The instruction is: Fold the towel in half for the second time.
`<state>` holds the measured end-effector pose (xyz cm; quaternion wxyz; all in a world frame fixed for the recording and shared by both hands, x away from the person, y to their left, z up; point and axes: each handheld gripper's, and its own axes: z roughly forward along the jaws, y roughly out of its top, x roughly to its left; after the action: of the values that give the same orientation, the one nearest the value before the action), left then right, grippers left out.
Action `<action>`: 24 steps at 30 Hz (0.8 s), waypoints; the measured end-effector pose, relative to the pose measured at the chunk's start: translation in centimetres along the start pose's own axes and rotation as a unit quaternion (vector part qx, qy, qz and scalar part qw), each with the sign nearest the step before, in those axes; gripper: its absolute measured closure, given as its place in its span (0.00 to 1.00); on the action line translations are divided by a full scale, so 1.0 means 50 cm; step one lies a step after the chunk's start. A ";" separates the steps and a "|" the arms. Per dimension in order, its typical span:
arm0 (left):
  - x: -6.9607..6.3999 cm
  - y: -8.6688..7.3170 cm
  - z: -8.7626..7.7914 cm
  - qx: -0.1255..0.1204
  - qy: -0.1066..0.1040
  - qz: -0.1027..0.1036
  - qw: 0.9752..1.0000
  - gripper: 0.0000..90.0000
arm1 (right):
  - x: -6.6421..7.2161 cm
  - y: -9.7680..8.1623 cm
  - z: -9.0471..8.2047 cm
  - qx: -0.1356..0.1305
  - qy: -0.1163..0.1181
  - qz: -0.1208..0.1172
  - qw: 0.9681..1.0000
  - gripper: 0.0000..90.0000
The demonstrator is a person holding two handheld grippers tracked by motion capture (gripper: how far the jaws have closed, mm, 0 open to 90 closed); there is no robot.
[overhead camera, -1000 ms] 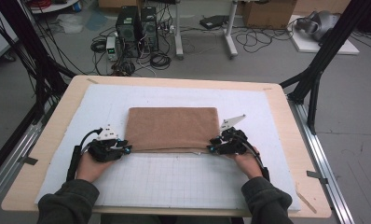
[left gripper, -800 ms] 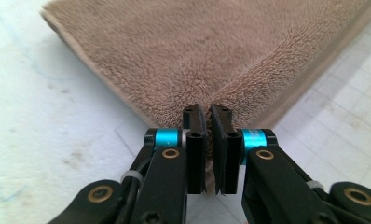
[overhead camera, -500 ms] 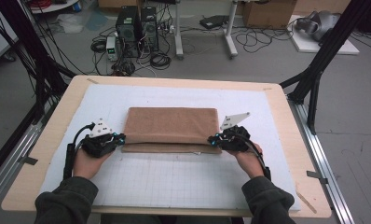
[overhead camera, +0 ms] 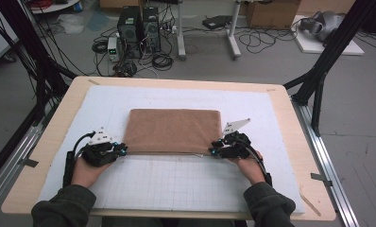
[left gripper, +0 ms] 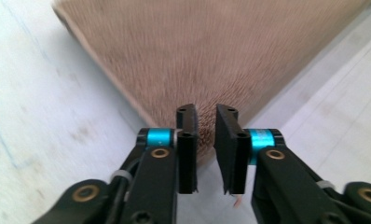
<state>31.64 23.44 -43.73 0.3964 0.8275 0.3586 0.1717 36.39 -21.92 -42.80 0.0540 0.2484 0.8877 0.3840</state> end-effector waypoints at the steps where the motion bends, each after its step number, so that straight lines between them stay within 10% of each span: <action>1: 0.000 -0.003 0.002 -0.002 0.001 0.001 1.000 0.89 | -0.001 -0.005 0.001 0.000 0.000 0.003 1.000 0.75; 5: -0.001 -0.005 0.002 -0.006 0.000 -0.006 1.000 0.88 | 0.002 -0.008 0.003 0.002 -0.001 0.004 1.000 0.74; 18: -0.006 0.005 -0.022 -0.045 -0.005 -0.051 0.998 0.32 | 0.016 -0.002 -0.027 -0.053 -0.022 0.027 0.998 0.30; 24: -0.012 0.004 -0.036 -0.050 -0.006 -0.056 0.997 0.21 | 0.030 0.000 -0.045 -0.067 -0.046 0.023 0.996 0.19</action>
<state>30.30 23.88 -42.41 0.4484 0.7862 0.3931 0.1618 34.43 -22.68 -41.09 0.1025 0.2822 0.8507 0.4315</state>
